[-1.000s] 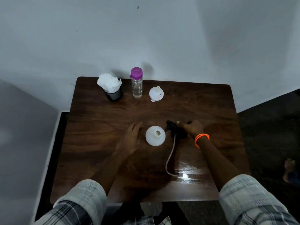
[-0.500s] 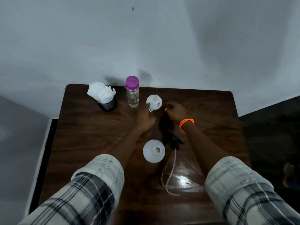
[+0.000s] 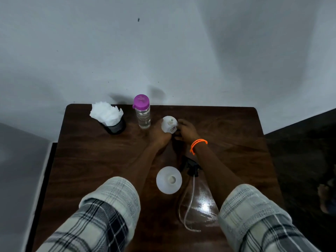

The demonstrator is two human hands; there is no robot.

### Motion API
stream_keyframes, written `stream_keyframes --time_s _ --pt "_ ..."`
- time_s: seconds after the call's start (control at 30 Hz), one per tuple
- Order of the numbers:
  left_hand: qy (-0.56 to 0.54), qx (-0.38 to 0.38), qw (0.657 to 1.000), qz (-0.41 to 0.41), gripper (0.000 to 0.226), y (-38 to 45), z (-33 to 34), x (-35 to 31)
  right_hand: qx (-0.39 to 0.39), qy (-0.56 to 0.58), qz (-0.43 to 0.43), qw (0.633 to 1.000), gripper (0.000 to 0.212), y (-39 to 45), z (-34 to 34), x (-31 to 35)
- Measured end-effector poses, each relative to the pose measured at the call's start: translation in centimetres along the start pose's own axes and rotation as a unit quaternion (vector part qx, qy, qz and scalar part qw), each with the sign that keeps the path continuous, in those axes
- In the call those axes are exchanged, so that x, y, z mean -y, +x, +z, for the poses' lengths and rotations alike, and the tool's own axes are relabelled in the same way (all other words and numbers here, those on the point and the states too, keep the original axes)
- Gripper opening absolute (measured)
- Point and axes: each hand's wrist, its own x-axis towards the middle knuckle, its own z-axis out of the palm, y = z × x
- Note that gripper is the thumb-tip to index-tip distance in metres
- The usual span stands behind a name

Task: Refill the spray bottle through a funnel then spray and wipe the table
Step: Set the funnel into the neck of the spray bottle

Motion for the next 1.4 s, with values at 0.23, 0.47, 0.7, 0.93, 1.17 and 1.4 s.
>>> stream_keyframes --time_s 0.23,0.47,0.7,0.93,1.17,1.4 --pt "-0.026 0.024 0.999 0.011 0.071 -2.6 -0.9 -0.8 -0.031 0.155 0.051 0.986 0.027 -4.3 -1.6 -0.5" --pt "-0.078 -0.007 0.987 0.138 0.064 -7.5 -1.7 -2.7 -0.029 0.216 0.047 0.975 0.047 -9.0 -4.0 0.9" --pt "-0.011 -0.003 0.946 0.324 0.060 -12.8 -5.0 -6.1 -0.010 0.250 0.031 0.968 0.026 -13.8 -6.3 2.4" --pt "0.052 0.026 0.919 0.390 0.056 -16.4 -7.5 -5.8 0.002 0.201 0.071 0.977 0.040 -16.9 -6.4 2.2" --pt "-0.034 0.000 0.920 0.391 0.048 -18.9 -8.2 -5.3 0.017 0.247 0.067 0.967 0.013 -19.5 -5.5 2.1" --pt "-0.119 -0.067 0.932 0.336 0.040 -19.5 -8.6 -5.1 0.052 0.306 0.028 0.950 0.016 -20.7 -4.7 1.0"
